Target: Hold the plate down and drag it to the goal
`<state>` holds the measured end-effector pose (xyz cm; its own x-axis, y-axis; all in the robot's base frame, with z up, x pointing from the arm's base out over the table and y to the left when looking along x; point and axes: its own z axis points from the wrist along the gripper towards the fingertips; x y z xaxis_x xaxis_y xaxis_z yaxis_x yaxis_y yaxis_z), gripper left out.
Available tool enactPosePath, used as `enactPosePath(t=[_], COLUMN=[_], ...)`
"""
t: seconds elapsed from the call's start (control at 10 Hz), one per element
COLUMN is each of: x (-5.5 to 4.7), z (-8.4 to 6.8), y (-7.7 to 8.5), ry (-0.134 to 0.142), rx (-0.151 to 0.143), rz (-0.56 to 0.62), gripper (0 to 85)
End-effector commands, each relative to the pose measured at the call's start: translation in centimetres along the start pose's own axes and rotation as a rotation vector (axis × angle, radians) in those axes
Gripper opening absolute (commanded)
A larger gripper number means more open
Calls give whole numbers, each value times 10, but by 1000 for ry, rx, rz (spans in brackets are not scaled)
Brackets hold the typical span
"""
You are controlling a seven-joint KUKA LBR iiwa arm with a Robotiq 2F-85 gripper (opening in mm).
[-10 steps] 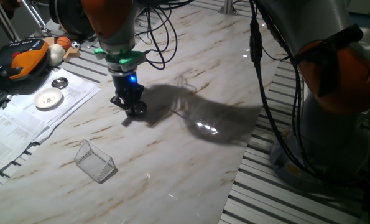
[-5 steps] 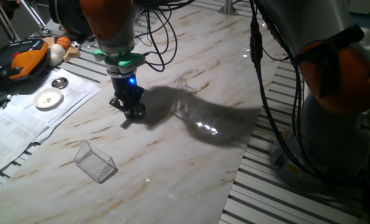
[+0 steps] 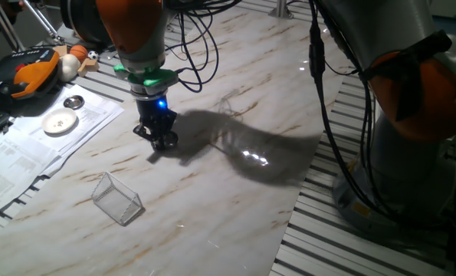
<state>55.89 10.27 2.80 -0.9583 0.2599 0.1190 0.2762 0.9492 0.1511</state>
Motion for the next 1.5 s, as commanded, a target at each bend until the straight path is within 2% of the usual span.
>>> enactPosePath(t=[0.0, 0.7, 1.0, 1.2, 1.4], x=[1, 13, 9, 9, 9], z=[0, 2, 2, 2, 2], y=[2, 15, 12, 12, 12], ry=[1, -3, -7, 4, -3], rx=[-2, -1, 6, 7, 16], rz=[5, 33, 32, 18, -7], gripper=[0, 0, 0, 0, 0])
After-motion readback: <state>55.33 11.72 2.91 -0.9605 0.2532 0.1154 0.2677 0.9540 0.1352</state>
